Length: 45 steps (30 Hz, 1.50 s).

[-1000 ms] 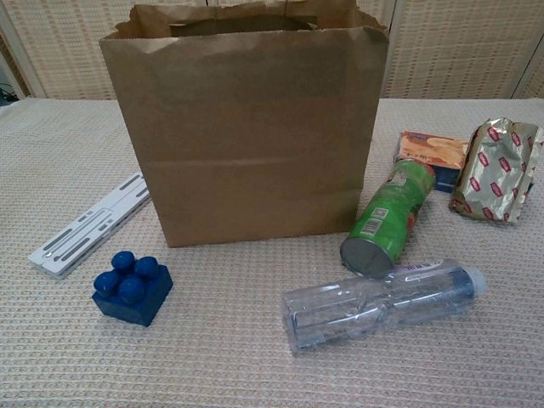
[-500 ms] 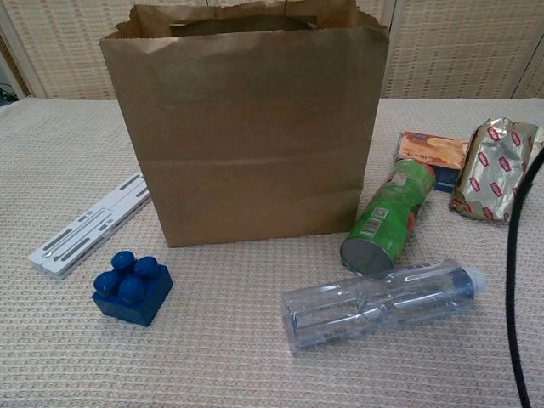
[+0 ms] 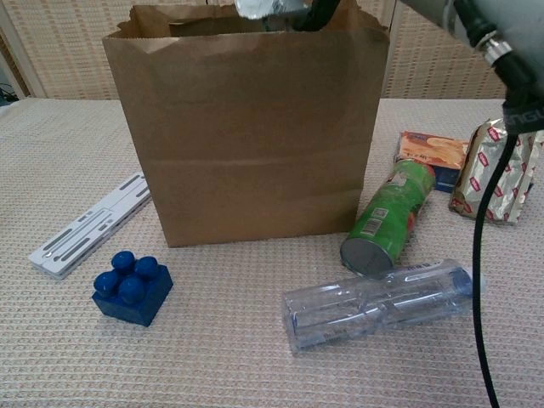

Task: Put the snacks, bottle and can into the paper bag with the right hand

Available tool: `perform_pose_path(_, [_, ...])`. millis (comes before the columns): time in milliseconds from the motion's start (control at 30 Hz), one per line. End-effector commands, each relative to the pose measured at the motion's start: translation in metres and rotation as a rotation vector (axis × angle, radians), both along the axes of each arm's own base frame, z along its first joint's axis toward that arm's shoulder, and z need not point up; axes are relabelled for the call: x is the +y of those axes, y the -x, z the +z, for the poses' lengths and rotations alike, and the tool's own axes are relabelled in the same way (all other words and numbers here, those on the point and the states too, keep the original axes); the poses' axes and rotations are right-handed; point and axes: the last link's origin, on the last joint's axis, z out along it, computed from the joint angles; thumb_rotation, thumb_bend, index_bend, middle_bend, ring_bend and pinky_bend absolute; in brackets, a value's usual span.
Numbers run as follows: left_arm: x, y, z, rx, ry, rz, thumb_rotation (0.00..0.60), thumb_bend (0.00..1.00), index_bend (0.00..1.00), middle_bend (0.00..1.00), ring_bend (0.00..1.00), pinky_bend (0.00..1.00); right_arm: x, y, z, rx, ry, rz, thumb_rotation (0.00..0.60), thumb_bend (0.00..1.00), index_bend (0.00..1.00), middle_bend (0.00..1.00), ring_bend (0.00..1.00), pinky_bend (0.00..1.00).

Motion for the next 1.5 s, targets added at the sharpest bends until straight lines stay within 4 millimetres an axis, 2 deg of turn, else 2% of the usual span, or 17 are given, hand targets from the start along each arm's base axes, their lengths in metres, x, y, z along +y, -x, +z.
perform_pose_path(33, [0.0, 0.0, 0.0, 0.001, -0.001, -0.001, 0.6, 0.38, 0.0, 0.0, 0.0, 0.0, 0.005, 0.003, 0.025, -0.05, 0.032, -0.007, 0.6, 0.08, 0.0, 0.13, 0.06, 0.15])
perform_pose_path(200, [0.0, 0.0, 0.0, 0.003, -0.004, 0.0, 0.6, 0.38, 0.0, 0.0, 0.0, 0.0, 0.019, 0.021, 0.069, -0.108, 0.08, -0.003, 0.6, 0.08, 0.0, 0.13, 0.06, 0.15])
perform_pose_path(300, [0.0, -0.001, -0.001, 0.006, -0.005, 0.001, 0.6, 0.38, 0.0, 0.0, 0.0, 0.0, 0.037, 0.049, 0.094, -0.136, 0.063, -0.045, 0.6, 0.08, 0.0, 0.13, 0.06, 0.15])
perform_pose_path(400, [-0.001, -0.001, -0.001, 0.007, -0.007, 0.001, 0.6, 0.38, 0.0, 0.0, 0.0, 0.0, 0.061, 0.093, 0.11, -0.127, 0.007, -0.119, 0.6, 0.08, 0.0, 0.13, 0.06, 0.15])
perform_pose_path(600, [-0.001, -0.002, -0.002, 0.015, -0.012, 0.002, 0.6, 0.38, 0.0, 0.0, 0.0, 0.0, 0.118, 0.193, 0.113, -0.071, -0.295, -0.287, 0.6, 0.08, 0.01, 0.13, 0.07, 0.15])
perform_pose_path(733, [-0.001, -0.002, -0.002, 0.021, -0.019, 0.004, 0.6, 0.37, 0.0, 0.0, 0.0, 0.0, 0.146, 0.232, 0.1, -0.006, -0.449, -0.287, 0.6, 0.08, 0.04, 0.13, 0.08, 0.15])
perform_pose_path(833, [-0.001, -0.003, -0.003, 0.025, -0.023, 0.004, 0.6, 0.38, 0.0, 0.0, 0.0, 0.0, 0.158, 0.241, 0.083, 0.042, -0.532, -0.24, 0.6, 0.08, 0.04, 0.13, 0.08, 0.15])
perform_pose_path(1033, [-0.001, -0.003, -0.003, 0.026, -0.026, 0.005, 0.6, 0.38, 0.0, 0.0, 0.0, 0.0, 0.162, 0.239, 0.062, 0.098, -0.602, -0.189, 0.6, 0.07, 0.04, 0.13, 0.08, 0.15])
perform_pose_path(1100, [-0.001, -0.002, -0.003, 0.024, -0.026, 0.005, 0.6, 0.38, 0.0, 0.0, 0.0, 0.0, 0.162, 0.235, 0.047, 0.137, -0.646, -0.165, 0.6, 0.07, 0.03, 0.13, 0.08, 0.15])
perform_pose_path(1133, [-0.001, -0.002, -0.003, 0.022, -0.025, 0.005, 0.6, 0.38, 0.0, 0.0, 0.0, 0.0, 0.162, 0.23, 0.028, 0.194, -0.702, -0.131, 0.6, 0.07, 0.02, 0.13, 0.08, 0.14])
perform_pose_path(1233, [0.0, -0.002, -0.002, 0.02, -0.023, 0.004, 0.6, 0.38, 0.0, 0.0, 0.0, 0.0, 0.151, 0.22, 0.003, 0.262, -0.71, -0.097, 0.6, 0.07, 0.0, 0.13, 0.06, 0.13])
perform_pose_path(1500, [0.0, -0.002, -0.002, 0.017, -0.02, 0.004, 0.6, 0.38, 0.0, 0.0, 0.0, 0.0, 0.129, 0.188, -0.043, 0.263, -0.73, -0.062, 0.6, 0.07, 0.0, 0.11, 0.04, 0.11])
